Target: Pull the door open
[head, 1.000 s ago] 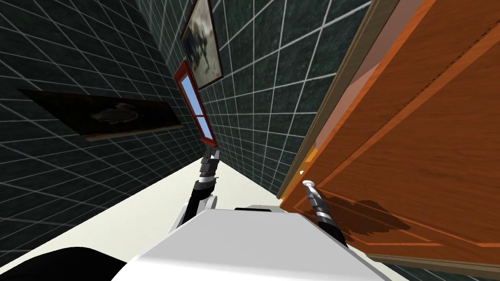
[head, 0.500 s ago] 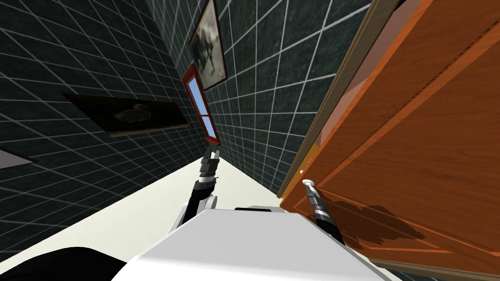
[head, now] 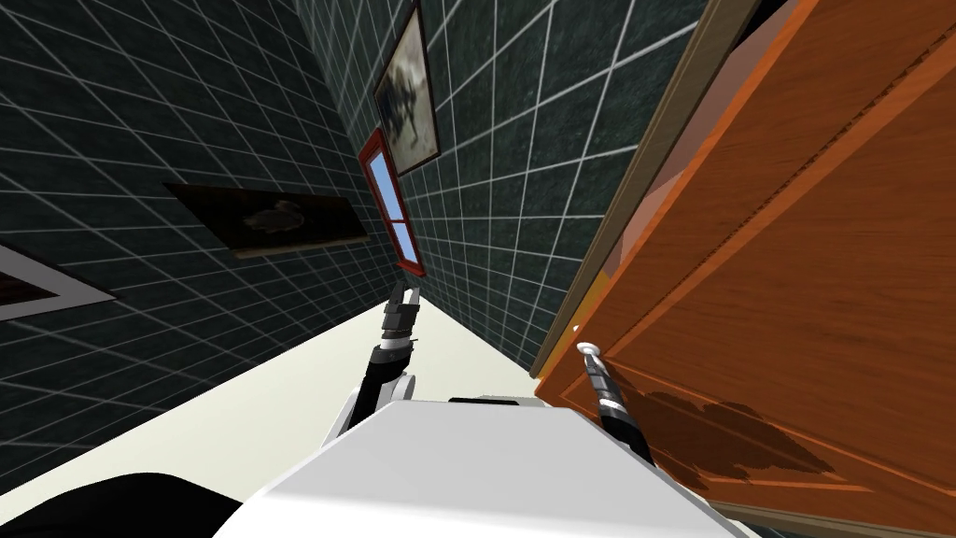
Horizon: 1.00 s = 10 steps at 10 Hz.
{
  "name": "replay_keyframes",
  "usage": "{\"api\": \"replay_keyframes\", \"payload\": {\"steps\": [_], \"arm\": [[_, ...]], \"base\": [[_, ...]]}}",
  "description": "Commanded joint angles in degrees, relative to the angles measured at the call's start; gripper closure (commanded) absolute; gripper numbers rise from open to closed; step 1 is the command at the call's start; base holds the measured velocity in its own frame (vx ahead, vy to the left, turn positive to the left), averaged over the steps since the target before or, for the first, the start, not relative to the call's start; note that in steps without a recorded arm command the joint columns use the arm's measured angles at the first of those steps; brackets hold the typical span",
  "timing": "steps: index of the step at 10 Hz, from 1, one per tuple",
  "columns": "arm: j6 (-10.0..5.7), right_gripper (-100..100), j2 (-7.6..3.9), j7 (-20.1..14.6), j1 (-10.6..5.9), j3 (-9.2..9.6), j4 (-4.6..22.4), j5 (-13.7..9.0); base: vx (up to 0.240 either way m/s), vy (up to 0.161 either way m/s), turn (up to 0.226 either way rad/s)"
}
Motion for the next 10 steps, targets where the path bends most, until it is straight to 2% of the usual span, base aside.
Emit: {"api": "replay_keyframes", "payload": {"steps": [1,3,5,6,10], "arm": [[0.1,100,0.16,-2.57,-0.07,-0.74,0.08,-0.15],[0.27,100,0.45,-4.52,-0.26,-1.19,0.02,-0.16],[0.65,100,1.05,-8.16,-0.64,-2.13,-0.1,-0.17],[0.65,100,1.05,-8.68,-0.64,-2.13,-0.1,-0.17],[1.25,100,2.01,-15.17,-1.25,-3.63,-0.29,-0.18]], "base": [[-0.048,-0.017,0.057],[-0.051,-0.021,0.062],[-0.049,-0.016,0.066],[-0.041,-0.019,0.04],[-0.055,-0.018,0.06]]}}
